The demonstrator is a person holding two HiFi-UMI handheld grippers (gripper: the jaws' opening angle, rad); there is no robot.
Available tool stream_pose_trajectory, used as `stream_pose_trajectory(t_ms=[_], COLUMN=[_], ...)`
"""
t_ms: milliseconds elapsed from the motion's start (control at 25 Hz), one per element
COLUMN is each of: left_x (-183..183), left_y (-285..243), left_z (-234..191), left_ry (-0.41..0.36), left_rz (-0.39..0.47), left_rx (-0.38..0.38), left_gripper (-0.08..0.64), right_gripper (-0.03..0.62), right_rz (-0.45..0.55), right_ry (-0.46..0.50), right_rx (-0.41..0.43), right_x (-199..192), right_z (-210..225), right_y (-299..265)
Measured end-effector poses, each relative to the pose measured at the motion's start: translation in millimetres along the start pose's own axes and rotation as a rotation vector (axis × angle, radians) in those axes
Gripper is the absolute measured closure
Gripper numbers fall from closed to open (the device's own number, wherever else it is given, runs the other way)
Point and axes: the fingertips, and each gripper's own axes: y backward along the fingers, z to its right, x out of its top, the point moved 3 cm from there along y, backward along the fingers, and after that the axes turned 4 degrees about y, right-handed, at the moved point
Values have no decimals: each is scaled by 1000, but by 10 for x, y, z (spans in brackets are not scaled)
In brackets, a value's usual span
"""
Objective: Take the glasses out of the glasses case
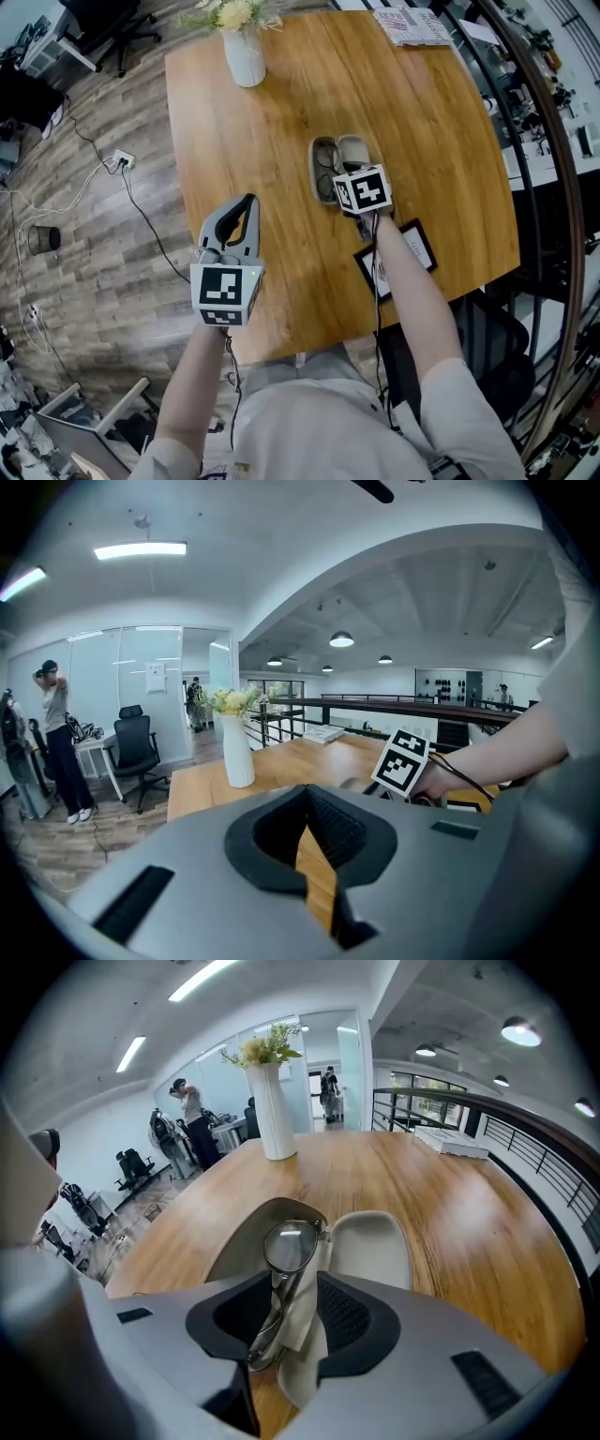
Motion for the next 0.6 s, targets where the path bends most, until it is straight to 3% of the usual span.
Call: stream_pose_trajectory(t_ms=[160, 280, 440, 600], left_x=[-58, -100, -129, -146], left_y=[31, 30, 31, 95], left_z=[-17, -8, 12, -25], left_ry=[7, 7, 10, 6], left_rz=[-8, -14, -18, -23], left_rx=[5, 5, 7, -2], left_gripper=[545, 545, 545, 545], right_gripper=[439, 520, 512, 454], right_rz=[-4, -12, -32, -56], right_ry=[27, 52, 57, 42], right_rx=[8, 11, 12, 5], right_x=[11, 19, 18, 68], right_z=[-48, -86, -101, -160], right_y=[19, 42, -6, -53])
